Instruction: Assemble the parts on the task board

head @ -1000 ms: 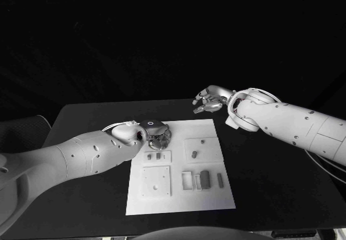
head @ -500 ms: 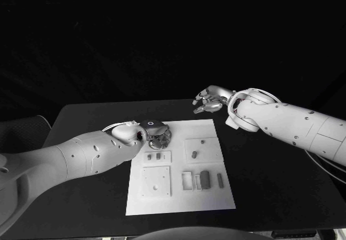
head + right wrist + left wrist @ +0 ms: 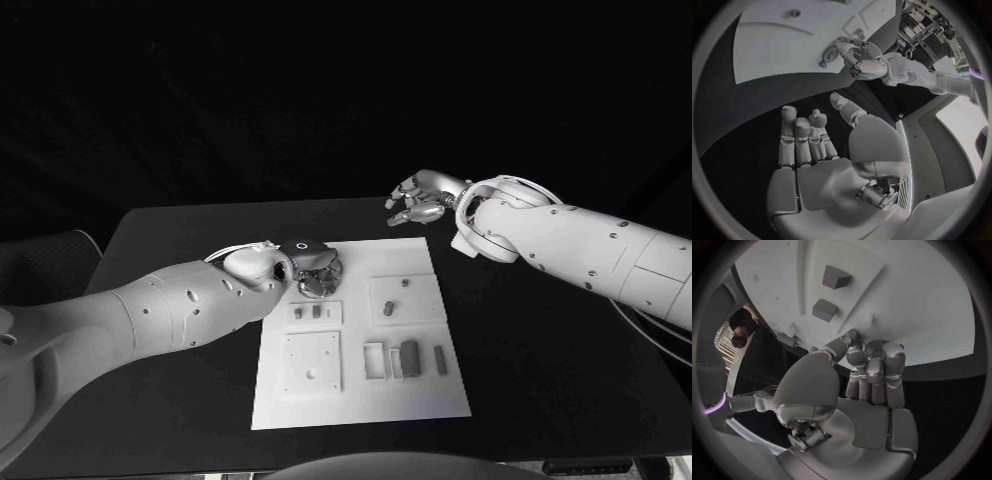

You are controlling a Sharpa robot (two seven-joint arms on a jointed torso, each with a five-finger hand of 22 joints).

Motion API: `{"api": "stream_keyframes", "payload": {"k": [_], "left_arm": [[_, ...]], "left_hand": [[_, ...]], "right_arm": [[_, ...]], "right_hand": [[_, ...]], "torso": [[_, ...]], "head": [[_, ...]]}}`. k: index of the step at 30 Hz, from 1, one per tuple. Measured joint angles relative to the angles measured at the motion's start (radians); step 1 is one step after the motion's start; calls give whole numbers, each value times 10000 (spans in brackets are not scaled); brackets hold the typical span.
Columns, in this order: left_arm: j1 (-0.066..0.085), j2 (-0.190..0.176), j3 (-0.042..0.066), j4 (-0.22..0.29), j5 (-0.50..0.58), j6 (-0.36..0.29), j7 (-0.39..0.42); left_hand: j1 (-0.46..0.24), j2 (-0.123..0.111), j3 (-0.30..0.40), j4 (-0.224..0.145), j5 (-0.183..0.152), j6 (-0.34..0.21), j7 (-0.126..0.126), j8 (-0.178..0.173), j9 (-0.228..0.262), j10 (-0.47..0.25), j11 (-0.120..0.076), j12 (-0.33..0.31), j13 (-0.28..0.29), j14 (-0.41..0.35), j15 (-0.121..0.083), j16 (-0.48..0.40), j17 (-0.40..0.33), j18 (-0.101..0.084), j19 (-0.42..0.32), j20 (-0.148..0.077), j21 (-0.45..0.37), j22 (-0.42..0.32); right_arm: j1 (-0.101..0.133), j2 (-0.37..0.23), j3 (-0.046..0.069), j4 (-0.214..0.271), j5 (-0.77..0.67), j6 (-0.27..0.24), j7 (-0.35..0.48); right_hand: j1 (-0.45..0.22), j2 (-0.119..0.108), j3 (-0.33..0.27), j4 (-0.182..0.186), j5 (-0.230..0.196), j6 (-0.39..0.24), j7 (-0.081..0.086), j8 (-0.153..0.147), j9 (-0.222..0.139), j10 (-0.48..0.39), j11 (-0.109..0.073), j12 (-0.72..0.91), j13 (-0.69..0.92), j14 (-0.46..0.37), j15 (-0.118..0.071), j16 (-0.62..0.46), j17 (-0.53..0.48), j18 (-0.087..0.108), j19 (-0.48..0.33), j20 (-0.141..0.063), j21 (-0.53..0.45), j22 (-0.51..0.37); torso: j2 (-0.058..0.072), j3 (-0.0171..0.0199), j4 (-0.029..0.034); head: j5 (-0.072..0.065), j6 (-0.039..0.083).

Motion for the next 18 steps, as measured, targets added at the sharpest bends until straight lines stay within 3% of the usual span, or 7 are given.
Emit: {"api": "stream_keyframes", "payload": {"k": [18], "left_arm": [[-4,-239,1,293,53,-459,104]], "left_hand": [[10,65,-10,-181,83,83,-83,171,6,181,-108,-185,-194,143,-142,-35,-37,78,37,36,38,-2]], "right_arm": [[0,-4,0,-23,0,0,4]], "right_hand": [[0,0,-29,29,0,3,-3,0,-2,3,0,40,-9,-18,17,0,1,-39,-1,0,0,0]], "torso": [[-1,0,2]], "head": [[-1,8]]}}
